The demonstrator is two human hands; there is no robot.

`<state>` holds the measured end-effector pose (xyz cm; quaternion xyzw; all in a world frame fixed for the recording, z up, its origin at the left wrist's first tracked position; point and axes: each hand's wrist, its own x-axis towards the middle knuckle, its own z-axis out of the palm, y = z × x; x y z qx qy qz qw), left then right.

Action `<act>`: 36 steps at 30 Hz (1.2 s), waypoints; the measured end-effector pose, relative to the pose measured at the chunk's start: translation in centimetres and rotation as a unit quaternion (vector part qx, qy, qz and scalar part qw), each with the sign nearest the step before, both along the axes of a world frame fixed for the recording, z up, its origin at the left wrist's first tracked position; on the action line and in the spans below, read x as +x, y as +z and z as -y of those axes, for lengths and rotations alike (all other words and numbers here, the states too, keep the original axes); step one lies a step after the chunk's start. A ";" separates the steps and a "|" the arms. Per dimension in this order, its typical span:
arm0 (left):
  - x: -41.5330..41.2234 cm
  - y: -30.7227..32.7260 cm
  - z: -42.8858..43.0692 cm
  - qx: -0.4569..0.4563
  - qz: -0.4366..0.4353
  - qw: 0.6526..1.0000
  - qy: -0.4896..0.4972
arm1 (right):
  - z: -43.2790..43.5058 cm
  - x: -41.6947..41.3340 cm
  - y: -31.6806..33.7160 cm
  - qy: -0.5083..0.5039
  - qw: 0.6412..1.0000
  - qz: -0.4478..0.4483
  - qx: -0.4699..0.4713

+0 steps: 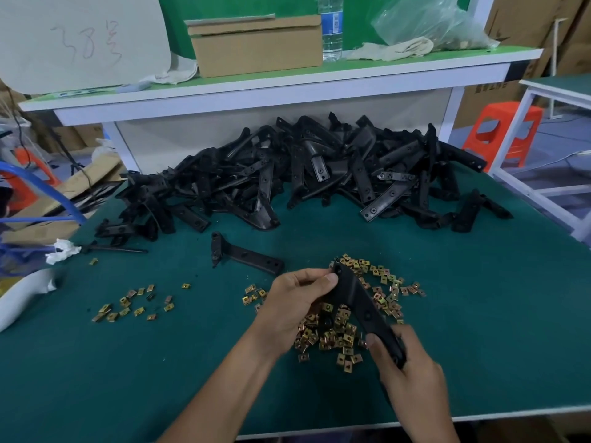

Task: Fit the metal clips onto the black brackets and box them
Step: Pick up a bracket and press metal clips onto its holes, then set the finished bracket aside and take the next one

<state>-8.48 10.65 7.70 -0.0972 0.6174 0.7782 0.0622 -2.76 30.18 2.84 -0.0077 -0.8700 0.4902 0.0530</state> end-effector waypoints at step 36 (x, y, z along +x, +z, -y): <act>8.4 -1.2 -22.9 -0.336 -0.373 0.767 -0.400 | -13.3 16.6 -0.9 -0.429 0.742 0.053 -0.513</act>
